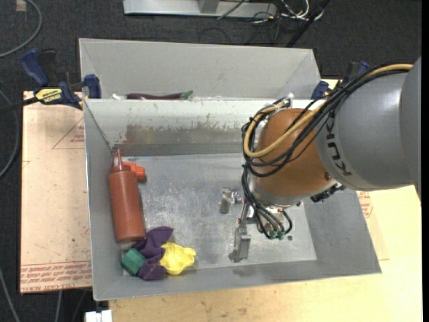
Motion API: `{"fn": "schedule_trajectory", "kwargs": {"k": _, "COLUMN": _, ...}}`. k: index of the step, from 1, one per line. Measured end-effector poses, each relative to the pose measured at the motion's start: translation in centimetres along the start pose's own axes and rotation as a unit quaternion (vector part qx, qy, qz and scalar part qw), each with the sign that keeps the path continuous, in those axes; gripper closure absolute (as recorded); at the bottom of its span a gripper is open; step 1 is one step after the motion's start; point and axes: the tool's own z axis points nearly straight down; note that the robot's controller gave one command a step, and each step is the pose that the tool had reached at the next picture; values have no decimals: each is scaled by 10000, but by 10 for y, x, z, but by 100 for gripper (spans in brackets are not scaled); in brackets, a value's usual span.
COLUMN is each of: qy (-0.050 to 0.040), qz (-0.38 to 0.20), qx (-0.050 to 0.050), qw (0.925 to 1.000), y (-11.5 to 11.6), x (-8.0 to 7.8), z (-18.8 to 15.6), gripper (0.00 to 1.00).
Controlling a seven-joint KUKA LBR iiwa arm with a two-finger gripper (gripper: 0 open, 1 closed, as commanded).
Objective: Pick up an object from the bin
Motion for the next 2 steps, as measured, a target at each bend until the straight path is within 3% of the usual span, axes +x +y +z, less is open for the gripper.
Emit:
{"fn": "schedule_trajectory", "kwargs": {"k": 1, "qy": -36, "qz": 9, "qx": -3, "qw": 10000, "y": 0, "x": -2, "z": -4, "gripper": 0}}
{"fn": "schedule_trajectory", "kwargs": {"k": 2, "qy": -55, "qz": -216, "qx": -1, "qw": 9998, "y": 30, "x": -25, "z": 28, "gripper": 0}}
